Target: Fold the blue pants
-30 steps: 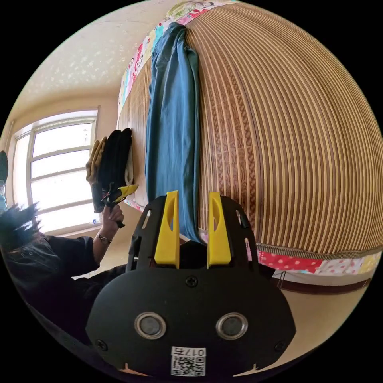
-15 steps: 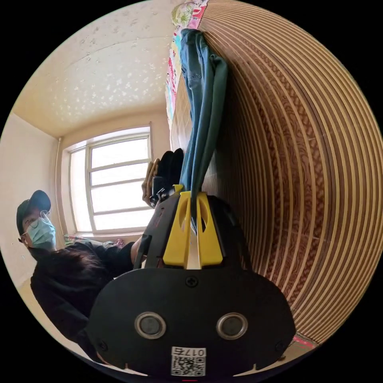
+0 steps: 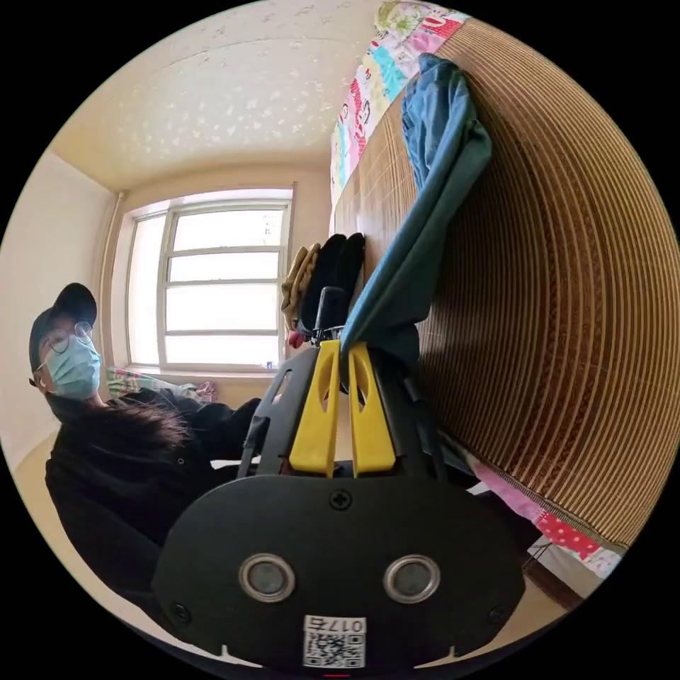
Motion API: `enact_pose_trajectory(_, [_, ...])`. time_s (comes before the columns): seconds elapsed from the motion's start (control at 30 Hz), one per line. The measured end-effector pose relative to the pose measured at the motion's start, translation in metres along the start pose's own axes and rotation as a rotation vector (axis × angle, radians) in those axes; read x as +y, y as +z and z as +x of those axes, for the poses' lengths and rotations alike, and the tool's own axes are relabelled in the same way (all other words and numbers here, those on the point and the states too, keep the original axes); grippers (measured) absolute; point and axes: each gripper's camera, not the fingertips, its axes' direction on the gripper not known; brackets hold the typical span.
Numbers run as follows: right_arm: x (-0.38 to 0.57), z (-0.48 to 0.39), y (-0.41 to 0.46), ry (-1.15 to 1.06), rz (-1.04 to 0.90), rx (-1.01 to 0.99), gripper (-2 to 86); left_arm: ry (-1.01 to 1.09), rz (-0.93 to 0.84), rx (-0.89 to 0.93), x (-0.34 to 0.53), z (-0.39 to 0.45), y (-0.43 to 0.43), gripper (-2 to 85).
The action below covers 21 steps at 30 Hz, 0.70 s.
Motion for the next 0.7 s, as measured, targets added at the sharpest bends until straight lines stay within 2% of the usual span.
enact_pose_trajectory(0.07, [0.003, -0.07, 0.0, -0.123, -0.033, 0.027, 2.0, 0.068, 0.115, 0.306, 0.018, 0.02, -0.022, 14.5])
enact_pose_trajectory(0.17, [0.012, -0.16, -0.014, -0.315, 0.0, -0.003, 1.9, 0.212, 0.102, 0.554, 0.038, 0.062, -0.042, 16.1])
enact_pose_trajectory(0.3, [0.009, -0.24, -0.037, -0.415, 0.077, -0.07, 1.7, 0.271, -0.025, 0.535, 0.049, 0.112, -0.03, 13.6])
enact_pose_trajectory(0.37, [0.007, -0.297, -0.045, -0.498, 0.061, -0.084, 1.6, 0.294, -0.047, 0.549, 0.055, 0.148, -0.019, 5.8])
enact_pose_trajectory(0.5, [0.026, -0.39, -0.066, -0.643, 0.083, -0.021, 1.4, 0.484, 0.111, 0.631, 0.082, 0.222, -0.054, 1.5])
enact_pose_trajectory(0.57, [0.046, -0.44, -0.081, -0.731, 0.123, -0.005, 1.4, 0.609, 0.218, 0.609, 0.104, 0.27, -0.085, 0.6])
enact_pose_trajectory(0.7, [0.06, -0.481, -0.104, -0.734, 0.226, -0.022, 1.4, 0.734, 0.283, 0.587, 0.133, 0.329, -0.108, -0.1])
